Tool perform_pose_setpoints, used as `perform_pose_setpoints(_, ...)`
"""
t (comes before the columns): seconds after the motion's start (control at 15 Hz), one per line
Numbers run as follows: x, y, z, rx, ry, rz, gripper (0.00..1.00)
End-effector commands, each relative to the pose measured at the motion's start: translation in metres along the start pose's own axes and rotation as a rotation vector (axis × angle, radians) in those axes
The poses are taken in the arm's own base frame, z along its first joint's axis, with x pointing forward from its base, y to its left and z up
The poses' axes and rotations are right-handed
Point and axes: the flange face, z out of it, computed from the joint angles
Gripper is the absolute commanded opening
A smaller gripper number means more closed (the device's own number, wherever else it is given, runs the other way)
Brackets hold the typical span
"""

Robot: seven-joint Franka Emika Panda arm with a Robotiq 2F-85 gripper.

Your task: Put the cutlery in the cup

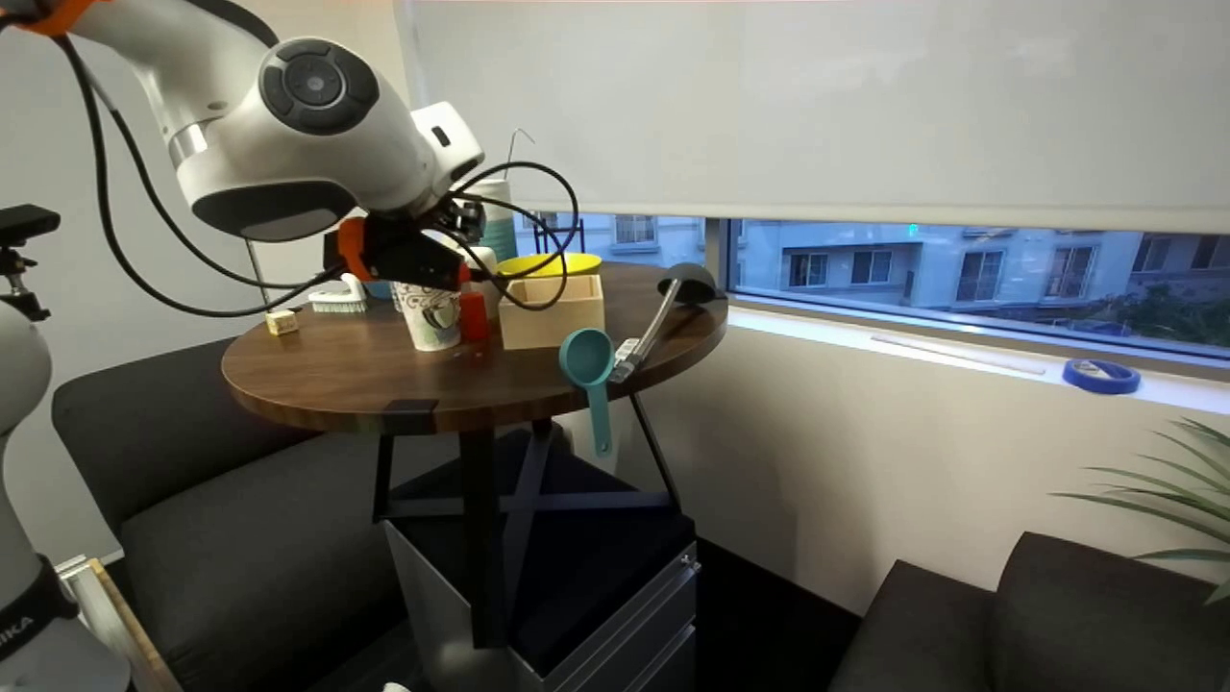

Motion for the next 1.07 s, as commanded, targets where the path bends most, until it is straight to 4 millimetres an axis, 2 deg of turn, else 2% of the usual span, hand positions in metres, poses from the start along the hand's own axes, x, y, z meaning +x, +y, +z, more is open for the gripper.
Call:
perform_pose_setpoints(0.0,0.028,-0.024,-0.019,0.024,-0.01,-0.092,1.0)
perform_pose_setpoints(0.27,0.066,-0.052,-0.032,0.016,-0.062,-0.151,1.0)
perform_pose_setpoints(0.53,0.101,-0.075,-0.03,-0.073,-0.124,-0.131,1.0)
perform_pose_setpoints(1.0,0.119,-0.086,-0.029,-0.205,-0.219,-0.026,1.0)
